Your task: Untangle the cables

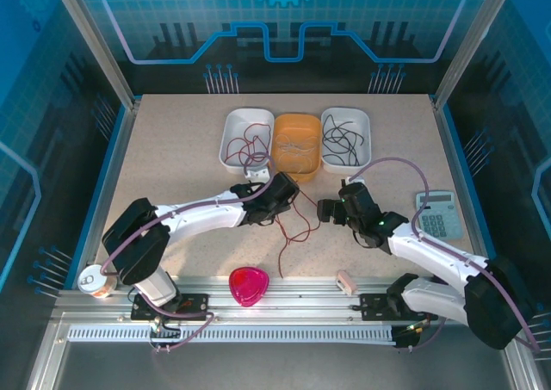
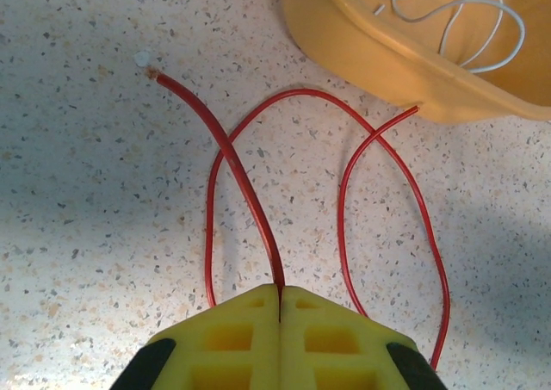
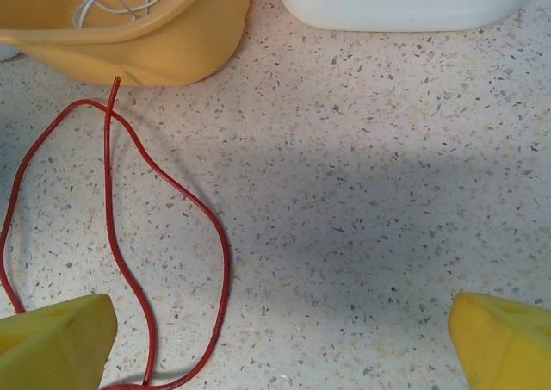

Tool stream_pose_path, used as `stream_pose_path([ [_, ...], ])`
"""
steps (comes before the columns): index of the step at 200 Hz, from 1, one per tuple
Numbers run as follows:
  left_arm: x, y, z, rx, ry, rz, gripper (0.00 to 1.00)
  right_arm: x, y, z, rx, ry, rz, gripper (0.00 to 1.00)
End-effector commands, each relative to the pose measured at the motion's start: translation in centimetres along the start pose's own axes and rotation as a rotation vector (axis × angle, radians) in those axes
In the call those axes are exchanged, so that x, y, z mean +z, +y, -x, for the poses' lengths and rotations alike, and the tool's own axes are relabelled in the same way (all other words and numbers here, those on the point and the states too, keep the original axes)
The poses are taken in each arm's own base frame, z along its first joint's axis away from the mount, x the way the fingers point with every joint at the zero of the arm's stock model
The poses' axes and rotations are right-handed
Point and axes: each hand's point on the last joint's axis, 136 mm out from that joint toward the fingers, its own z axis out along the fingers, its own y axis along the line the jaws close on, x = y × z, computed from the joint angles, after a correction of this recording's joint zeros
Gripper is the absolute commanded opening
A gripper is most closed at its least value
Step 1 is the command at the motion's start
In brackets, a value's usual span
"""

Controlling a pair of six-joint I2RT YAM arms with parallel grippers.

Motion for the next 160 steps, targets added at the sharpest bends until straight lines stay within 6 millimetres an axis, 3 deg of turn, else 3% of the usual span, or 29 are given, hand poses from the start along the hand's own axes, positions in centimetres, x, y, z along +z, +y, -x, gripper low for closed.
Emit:
stream_pose_path([
  [1, -0.9, -0.2, 0.9, 0.016, -0.011, -0.037, 0.00, -0.1, -0.1, 0.6, 0.026, 0.005, -0.008, 1.00],
  [38, -2.4, 0.1, 2.1, 0.053, -0.035, -0.046, 0.00, 0.2, 0.2, -0.1, 0.008, 0.042, 0.007, 1.00],
  [77, -5.1, -0.9, 3.1, 0.129, -0.056, -0.133, 0.00, 0.8, 0.5, -0.7, -0.012, 0.090, -0.004, 1.00],
  [160, -13.6, -2.5, 5.1, 0.288, -0.067, -0.337, 0.00, 2.6, 3.2, -1.1, -0.134, 0.188, -0.039, 1.00],
])
